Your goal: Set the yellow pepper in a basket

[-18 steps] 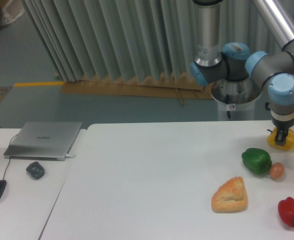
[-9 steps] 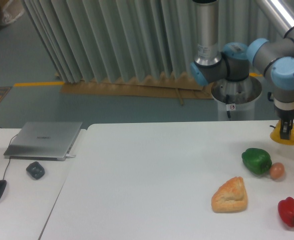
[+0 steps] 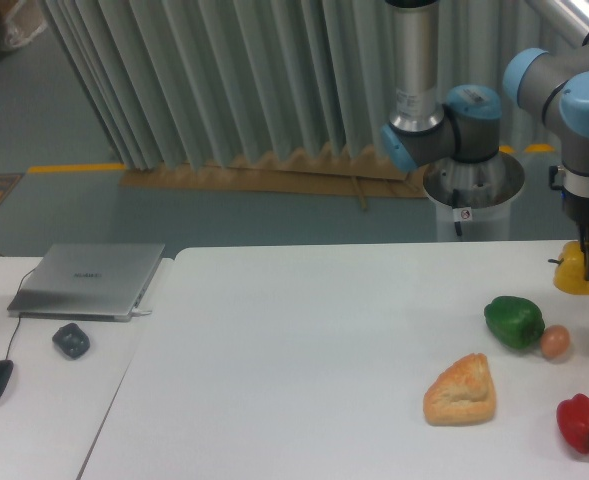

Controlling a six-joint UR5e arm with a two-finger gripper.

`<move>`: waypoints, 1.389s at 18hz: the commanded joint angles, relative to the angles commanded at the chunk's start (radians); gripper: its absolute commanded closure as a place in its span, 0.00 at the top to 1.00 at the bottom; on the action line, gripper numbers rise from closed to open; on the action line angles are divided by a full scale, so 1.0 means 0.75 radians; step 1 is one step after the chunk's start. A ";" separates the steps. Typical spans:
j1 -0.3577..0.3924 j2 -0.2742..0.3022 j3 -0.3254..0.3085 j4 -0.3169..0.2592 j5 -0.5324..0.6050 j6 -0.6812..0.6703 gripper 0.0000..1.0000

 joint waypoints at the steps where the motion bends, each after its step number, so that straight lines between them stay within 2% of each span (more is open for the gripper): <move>1: 0.004 -0.018 0.021 0.002 -0.008 -0.011 0.60; 4: 0.027 -0.061 0.062 0.041 -0.023 -0.066 0.60; 6: 0.075 -0.092 0.070 0.076 -0.025 -0.078 0.60; 11: 0.147 -0.117 0.090 0.098 -0.106 -0.068 0.60; 15: 0.184 -0.135 0.105 0.116 -0.106 -0.070 0.60; 18: 0.247 -0.139 0.103 0.119 -0.111 -0.078 0.60; 22: 0.311 -0.174 0.107 0.129 -0.108 -0.078 0.60; 25: 0.337 -0.207 0.107 0.164 -0.108 -0.066 0.60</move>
